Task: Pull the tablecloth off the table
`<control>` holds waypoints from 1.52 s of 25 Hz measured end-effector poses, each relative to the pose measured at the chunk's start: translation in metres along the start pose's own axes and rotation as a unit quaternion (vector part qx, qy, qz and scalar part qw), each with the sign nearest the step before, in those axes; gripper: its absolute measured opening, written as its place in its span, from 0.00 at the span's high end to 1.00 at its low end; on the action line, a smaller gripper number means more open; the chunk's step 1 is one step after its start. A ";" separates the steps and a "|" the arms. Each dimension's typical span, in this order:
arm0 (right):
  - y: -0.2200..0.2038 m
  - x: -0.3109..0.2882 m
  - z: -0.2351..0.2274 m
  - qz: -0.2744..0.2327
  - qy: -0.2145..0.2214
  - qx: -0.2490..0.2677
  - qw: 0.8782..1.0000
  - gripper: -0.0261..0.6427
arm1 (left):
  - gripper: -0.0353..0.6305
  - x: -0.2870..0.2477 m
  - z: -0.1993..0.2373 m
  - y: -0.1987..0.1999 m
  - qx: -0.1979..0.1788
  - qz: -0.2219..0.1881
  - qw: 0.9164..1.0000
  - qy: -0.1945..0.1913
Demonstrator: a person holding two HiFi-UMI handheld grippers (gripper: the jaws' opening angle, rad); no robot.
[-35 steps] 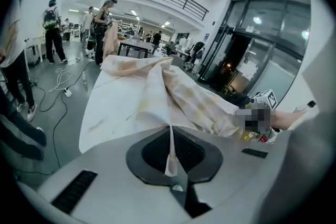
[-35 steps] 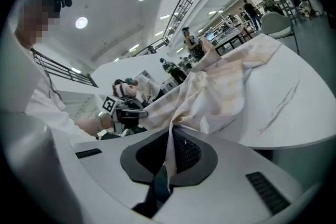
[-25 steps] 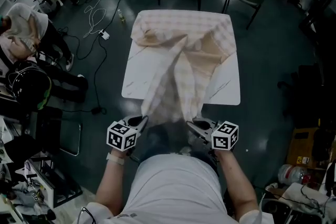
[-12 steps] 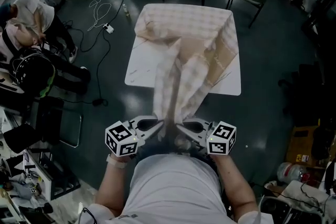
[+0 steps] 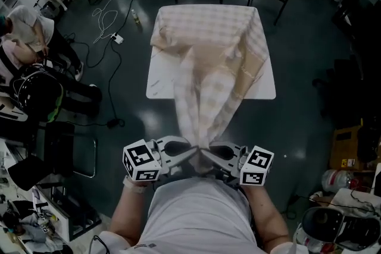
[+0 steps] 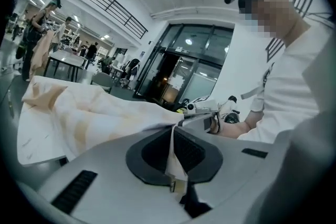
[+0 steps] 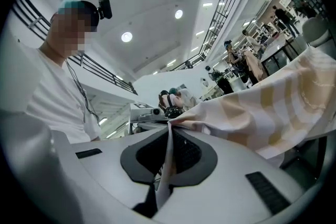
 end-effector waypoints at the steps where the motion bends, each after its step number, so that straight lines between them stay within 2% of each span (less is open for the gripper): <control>1: -0.003 -0.003 0.006 -0.006 -0.004 -0.003 1.000 0.92 | 0.93 0.005 -0.003 -0.002 -0.003 0.003 1.000 -0.010; 4: -0.011 -0.011 0.016 -0.019 -0.033 -0.001 0.999 0.92 | 0.93 0.017 -0.007 -0.007 -0.007 0.014 0.999 -0.045; 8: -0.024 -0.006 0.026 -0.048 -0.104 -0.006 0.993 0.92 | 0.93 0.016 -0.015 -0.017 -0.032 0.049 0.996 -0.073; 11: -0.033 0.005 0.033 -0.074 -0.165 -0.004 0.984 0.92 | 0.93 0.008 -0.025 -0.024 -0.058 0.071 0.992 -0.090; 16: -0.052 0.023 0.052 -0.110 -0.245 -0.003 0.963 0.92 | 0.93 -0.002 -0.047 -0.039 -0.064 0.095 0.982 -0.150; 21: -0.076 0.050 0.077 -0.147 -0.302 -0.011 0.942 0.92 | 0.93 -0.016 -0.080 -0.058 -0.074 0.119 0.969 -0.202; 27: -0.096 0.070 0.102 -0.159 -0.364 -0.005 0.918 0.92 | 0.93 -0.026 -0.110 -0.075 -0.085 0.147 0.953 -0.253; 33: -0.104 0.116 0.125 -0.204 -0.426 -0.017 0.881 0.92 | 0.93 -0.060 -0.150 -0.079 -0.096 0.170 0.928 -0.318; 38: -0.106 0.161 0.142 -0.213 -0.483 -0.008 0.849 0.92 | 0.93 -0.094 -0.185 -0.080 -0.111 0.172 0.918 -0.341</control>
Point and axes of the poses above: the fingertips, and each gripper's own axes: x backward along the fingers, z to its left, y out of its top, the point moved 2 cm from there along x, backward along the fingers, and after that the axes turned 3 degrees about -y, right-handed, at the moved point
